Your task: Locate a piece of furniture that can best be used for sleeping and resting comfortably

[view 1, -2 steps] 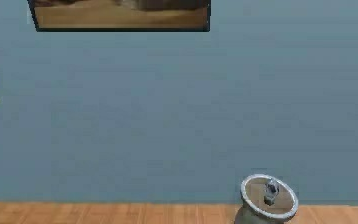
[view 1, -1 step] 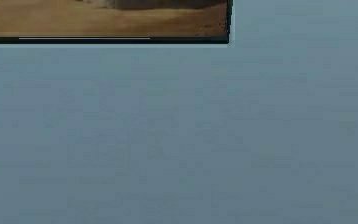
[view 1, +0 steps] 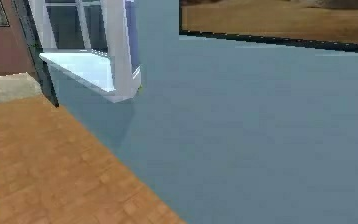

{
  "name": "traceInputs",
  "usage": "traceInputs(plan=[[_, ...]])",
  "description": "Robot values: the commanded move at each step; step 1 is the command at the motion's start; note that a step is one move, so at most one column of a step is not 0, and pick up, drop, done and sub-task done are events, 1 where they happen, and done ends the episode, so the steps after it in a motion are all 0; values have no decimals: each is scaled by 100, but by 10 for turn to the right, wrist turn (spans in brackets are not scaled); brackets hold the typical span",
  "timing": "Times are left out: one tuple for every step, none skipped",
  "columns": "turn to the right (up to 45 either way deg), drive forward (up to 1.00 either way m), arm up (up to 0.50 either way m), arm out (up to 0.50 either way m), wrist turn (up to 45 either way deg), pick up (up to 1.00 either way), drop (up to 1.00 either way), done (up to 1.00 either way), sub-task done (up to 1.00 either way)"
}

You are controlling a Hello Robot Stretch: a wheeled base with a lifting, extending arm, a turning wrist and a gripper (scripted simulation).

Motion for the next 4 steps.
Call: traceInputs(plan=[[-420,0,0,0,0,0,0,0,0],[0,100,0,0,0,0,0,0,0],[0,100,0,0,0,0,0,0,0],[-60,0,0,0,0,0,0,0,0]])
